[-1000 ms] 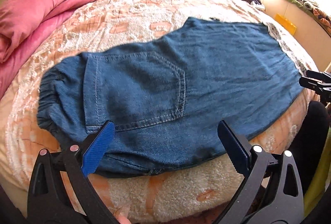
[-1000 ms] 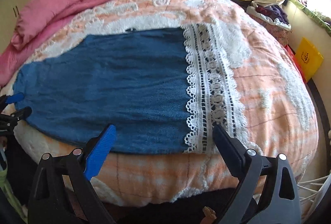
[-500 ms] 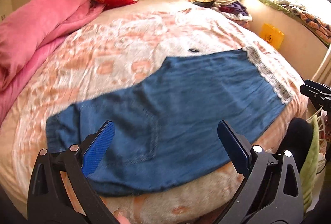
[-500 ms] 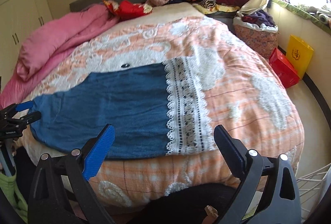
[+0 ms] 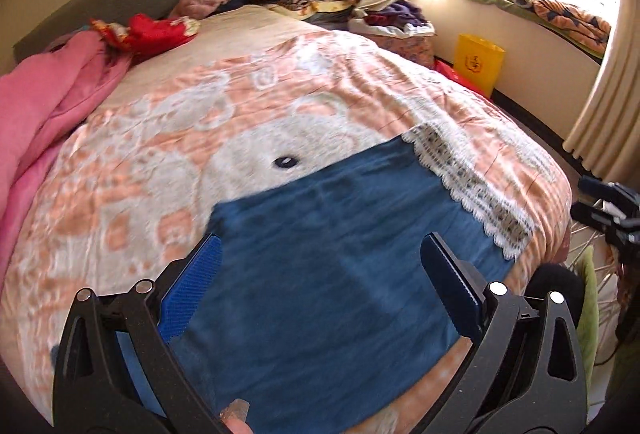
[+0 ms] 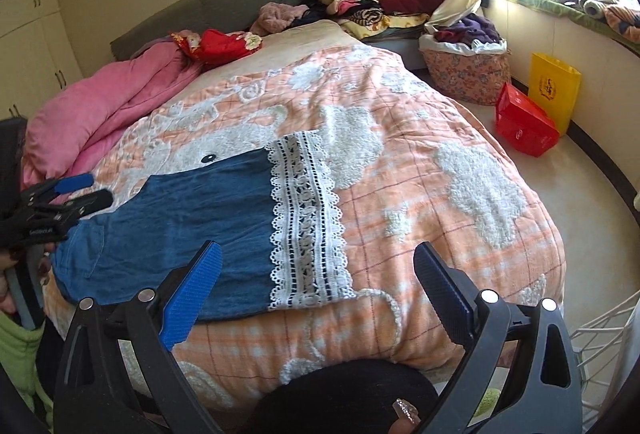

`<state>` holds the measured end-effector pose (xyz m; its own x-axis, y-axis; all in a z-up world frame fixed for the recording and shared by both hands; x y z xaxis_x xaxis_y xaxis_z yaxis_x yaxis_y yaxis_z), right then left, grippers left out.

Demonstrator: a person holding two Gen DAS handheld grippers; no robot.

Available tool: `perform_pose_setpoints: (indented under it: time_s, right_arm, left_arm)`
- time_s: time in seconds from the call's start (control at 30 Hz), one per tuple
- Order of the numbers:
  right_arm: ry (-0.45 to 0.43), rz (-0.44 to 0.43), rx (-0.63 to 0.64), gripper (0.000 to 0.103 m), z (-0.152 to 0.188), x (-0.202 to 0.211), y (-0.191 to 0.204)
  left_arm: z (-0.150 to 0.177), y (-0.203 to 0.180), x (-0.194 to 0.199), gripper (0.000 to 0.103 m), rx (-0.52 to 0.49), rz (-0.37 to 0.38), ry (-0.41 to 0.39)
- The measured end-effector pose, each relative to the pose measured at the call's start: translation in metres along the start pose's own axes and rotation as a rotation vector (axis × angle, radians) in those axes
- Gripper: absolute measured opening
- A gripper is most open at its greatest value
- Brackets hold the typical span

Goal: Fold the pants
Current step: 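Lower both tools onto the lace-trimmed leg edge of the denim pants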

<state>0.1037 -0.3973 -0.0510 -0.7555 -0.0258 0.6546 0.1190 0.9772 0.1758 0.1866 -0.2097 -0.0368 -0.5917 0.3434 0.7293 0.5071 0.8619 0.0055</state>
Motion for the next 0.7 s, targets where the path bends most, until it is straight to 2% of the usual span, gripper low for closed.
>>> perform_pose_setpoints:
  time_s: [0.17, 0.43, 0.6, 0.7]
  right_arm:
    - [0.035, -0.006, -0.008, 0.096, 0.007, -0.014, -0.002]
    - [0.118, -0.033, -0.019, 0.096, 0.023, -0.048, 0.009]
    - [0.159, -0.049, -0.037, 0.096, 0.032, -0.063, 0.011]
    - [0.177, -0.049, -0.061, 0.096, 0.035, -0.069, 0.006]
  left_arm:
    - [-0.017, -0.019, -0.035, 0.093, -0.013, 0.051, 0.036]
    - [-0.031, -0.034, -0.083, 0.093, -0.084, 0.064, 0.095]
    - [-0.043, -0.048, -0.11, 0.093, -0.139, 0.112, 0.113]
    - [-0.049, -0.055, -0.126, 0.093, -0.139, 0.143, 0.132]
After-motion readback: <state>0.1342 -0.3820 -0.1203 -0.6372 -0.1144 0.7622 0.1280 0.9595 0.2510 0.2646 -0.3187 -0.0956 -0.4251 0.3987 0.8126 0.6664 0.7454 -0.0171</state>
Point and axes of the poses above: each gripper's, at about its wrist camera, not at the fingertips, and x roughly against the way its jaws point, y to its left, z to its underside, the point moved 10 cm from there along -x, roughly the way its jaws point, and after that the axes turned 2 degrees about z, right-handed, at the moved point
